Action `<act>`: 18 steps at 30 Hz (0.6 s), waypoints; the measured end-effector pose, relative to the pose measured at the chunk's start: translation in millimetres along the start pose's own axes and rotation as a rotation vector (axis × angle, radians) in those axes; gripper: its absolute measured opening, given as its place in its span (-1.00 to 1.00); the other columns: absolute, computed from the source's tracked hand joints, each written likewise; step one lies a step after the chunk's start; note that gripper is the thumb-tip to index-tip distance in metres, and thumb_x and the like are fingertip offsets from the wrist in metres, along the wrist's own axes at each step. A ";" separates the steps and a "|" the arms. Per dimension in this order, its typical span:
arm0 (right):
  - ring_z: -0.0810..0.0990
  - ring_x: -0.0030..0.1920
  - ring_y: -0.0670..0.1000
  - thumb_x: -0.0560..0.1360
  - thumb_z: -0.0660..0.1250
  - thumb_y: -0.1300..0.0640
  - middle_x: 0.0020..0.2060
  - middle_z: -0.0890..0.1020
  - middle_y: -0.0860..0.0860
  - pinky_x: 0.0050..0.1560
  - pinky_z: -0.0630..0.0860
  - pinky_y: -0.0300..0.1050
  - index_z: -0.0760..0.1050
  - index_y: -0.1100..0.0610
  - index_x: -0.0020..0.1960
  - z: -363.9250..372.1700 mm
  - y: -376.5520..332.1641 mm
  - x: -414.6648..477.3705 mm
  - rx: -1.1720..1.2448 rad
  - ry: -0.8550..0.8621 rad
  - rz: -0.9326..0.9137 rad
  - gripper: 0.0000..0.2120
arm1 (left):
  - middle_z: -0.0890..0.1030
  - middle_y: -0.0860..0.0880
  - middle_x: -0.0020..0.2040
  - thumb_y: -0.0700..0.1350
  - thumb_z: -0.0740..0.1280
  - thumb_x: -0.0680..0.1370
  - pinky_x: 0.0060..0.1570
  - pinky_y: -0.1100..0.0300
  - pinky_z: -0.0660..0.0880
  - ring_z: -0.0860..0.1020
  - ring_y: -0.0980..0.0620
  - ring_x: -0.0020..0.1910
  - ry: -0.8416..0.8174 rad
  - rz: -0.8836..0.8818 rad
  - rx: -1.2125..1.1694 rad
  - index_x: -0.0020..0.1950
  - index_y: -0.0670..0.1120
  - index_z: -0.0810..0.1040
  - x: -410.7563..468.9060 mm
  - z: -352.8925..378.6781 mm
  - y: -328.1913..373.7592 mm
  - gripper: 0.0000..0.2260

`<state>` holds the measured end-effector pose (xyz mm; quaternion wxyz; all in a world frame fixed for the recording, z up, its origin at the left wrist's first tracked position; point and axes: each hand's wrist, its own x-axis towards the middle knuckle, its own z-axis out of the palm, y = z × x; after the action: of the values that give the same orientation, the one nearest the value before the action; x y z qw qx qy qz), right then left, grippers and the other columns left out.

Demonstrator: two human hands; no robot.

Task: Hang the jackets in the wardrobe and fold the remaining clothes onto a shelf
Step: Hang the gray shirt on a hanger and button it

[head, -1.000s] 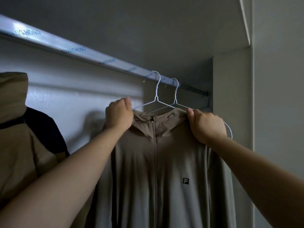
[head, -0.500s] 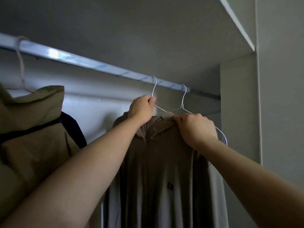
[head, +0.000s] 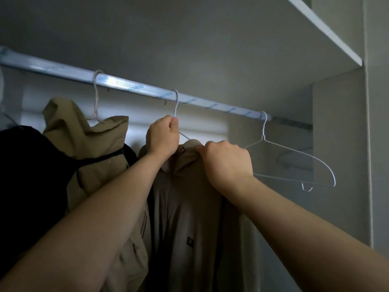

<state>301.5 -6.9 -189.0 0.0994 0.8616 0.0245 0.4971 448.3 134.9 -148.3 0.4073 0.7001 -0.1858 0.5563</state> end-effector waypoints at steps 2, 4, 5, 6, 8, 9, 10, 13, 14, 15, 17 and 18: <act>0.40 -0.29 0.19 0.63 0.20 0.12 -0.32 0.40 0.01 -0.43 -0.01 -0.10 0.30 0.02 -0.13 -2.7 -8.4 0.4 0.027 0.025 -0.014 -0.84 | 0.57 -0.09 -0.25 -0.03 0.13 0.66 -0.24 0.02 0.40 0.50 -0.12 -0.22 0.027 0.001 0.011 -0.20 -0.18 0.52 0.2 -11.9 -4.5 -0.65; 0.31 -0.31 0.17 0.62 0.20 0.11 -0.37 0.32 -0.01 -0.43 -0.01 -0.11 0.29 0.03 -0.14 -4.8 -15.5 0.5 0.034 0.034 -0.021 -0.82 | 0.56 -0.09 -0.26 -0.04 0.14 0.66 -0.27 0.06 0.32 0.48 -0.12 -0.23 0.054 0.008 0.021 -0.21 -0.19 0.51 0.2 -20.2 -7.7 -0.65; 0.28 -0.33 0.16 0.62 0.20 0.10 -0.39 0.27 -0.02 -0.44 -0.02 -0.11 0.28 0.03 -0.17 -6.0 -19.8 0.6 0.037 0.033 -0.025 -0.80 | 0.56 -0.09 -0.26 -0.05 0.14 0.67 -0.28 0.07 0.28 0.47 -0.11 -0.23 0.069 0.009 0.032 -0.21 -0.20 0.51 0.0 -24.9 -9.5 -0.65; 0.26 -0.35 0.15 0.62 0.21 0.10 -0.40 0.23 -0.02 -0.44 -0.02 -0.12 0.28 0.03 -0.19 -7.6 -23.7 0.6 0.041 0.028 -0.030 -0.78 | 0.56 -0.09 -0.26 -0.05 0.14 0.67 -0.28 0.08 0.25 0.47 -0.11 -0.23 0.082 0.004 0.041 -0.21 -0.20 0.51 -0.3 -28.9 -10.7 -0.65; 0.26 -0.35 0.15 0.62 0.21 0.09 -0.41 0.21 -0.03 -0.44 -0.01 -0.12 0.29 0.03 -0.20 -10.4 -30.0 0.1 0.054 0.019 -0.029 -0.77 | 0.57 -0.10 -0.25 -0.04 0.14 0.66 -0.27 0.08 0.24 0.47 -0.12 -0.23 0.101 0.003 0.050 -0.21 -0.20 0.51 -1.6 -34.9 -12.8 -0.65; 0.27 -0.35 0.16 0.62 0.21 0.09 -0.41 0.22 -0.03 -0.44 -0.01 -0.12 0.29 0.03 -0.21 -11.5 -32.7 0.0 0.061 0.014 -0.029 -0.77 | 0.57 -0.10 -0.25 -0.03 0.14 0.65 -0.28 0.06 0.26 0.47 -0.12 -0.22 0.107 -0.001 0.053 -0.21 -0.20 0.51 -2.3 -37.3 -13.6 -0.64; 0.27 -0.35 0.16 0.62 0.21 0.10 -0.41 0.22 -0.03 -0.45 0.00 -0.12 0.29 0.03 -0.20 -12.8 -34.8 -0.5 0.066 0.007 -0.032 -0.77 | 0.58 -0.10 -0.25 -0.01 0.13 0.64 -0.28 0.05 0.27 0.47 -0.11 -0.22 0.116 -0.007 0.053 -0.22 -0.20 0.51 -3.1 -39.3 -14.3 -0.63; 0.21 -0.40 0.11 0.62 0.21 0.12 -0.40 0.22 -0.03 -0.45 0.00 -0.13 0.31 0.04 -0.17 -15.9 -41.5 -1.2 0.081 0.010 -0.046 -0.81 | 0.58 -0.07 -0.26 0.01 0.10 0.63 -0.29 0.09 0.23 0.47 -0.09 -0.24 0.154 -0.018 0.052 -0.24 -0.19 0.48 -5.3 -45.7 -16.7 -0.62; 0.19 -0.42 0.10 0.61 0.21 0.12 -0.40 0.22 -0.03 -0.45 0.00 -0.13 0.31 0.04 -0.16 -16.5 -44.4 -0.7 0.087 0.019 -0.047 -0.82 | 0.58 -0.06 -0.27 0.01 0.10 0.63 -0.30 0.11 0.21 0.47 -0.08 -0.25 0.170 -0.023 0.052 -0.25 -0.18 0.48 -5.4 -48.1 -18.1 -0.63; 0.19 -0.43 0.10 0.61 0.21 0.12 -0.40 0.23 -0.03 -0.45 0.00 -0.13 0.31 0.04 -0.17 -16.6 -46.9 -0.3 0.092 0.029 -0.046 -0.81 | 0.58 -0.06 -0.27 0.01 0.10 0.63 -0.30 0.11 0.21 0.47 -0.08 -0.25 0.184 -0.024 0.053 -0.25 -0.18 0.47 -5.2 -50.3 -19.5 -0.63; 0.20 -0.43 0.11 0.61 0.21 0.12 -0.40 0.26 -0.02 -0.45 0.00 -0.13 0.31 0.03 -0.16 -14.6 -50.1 -0.2 0.109 0.036 -0.038 -0.82 | 0.58 -0.06 -0.27 0.00 0.11 0.64 -0.30 0.11 0.20 0.47 -0.08 -0.25 0.188 -0.018 0.063 -0.25 -0.18 0.48 -5.4 -52.5 -21.2 -0.63; 0.21 -0.43 0.11 0.61 0.21 0.12 -0.39 0.30 0.00 -0.45 0.01 -0.13 0.31 0.03 -0.15 -13.1 -50.4 0.0 0.119 0.033 -0.035 -0.83 | 0.58 -0.06 -0.26 0.00 0.12 0.64 -0.29 0.11 0.20 0.47 -0.08 -0.25 0.183 -0.021 0.068 -0.24 -0.18 0.48 -6.1 -52.5 -21.2 -0.64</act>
<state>293.1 44.3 -192.5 0.0563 0.8571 0.0705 0.5073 428.5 187.2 -159.2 0.4043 0.6616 -0.1215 0.6197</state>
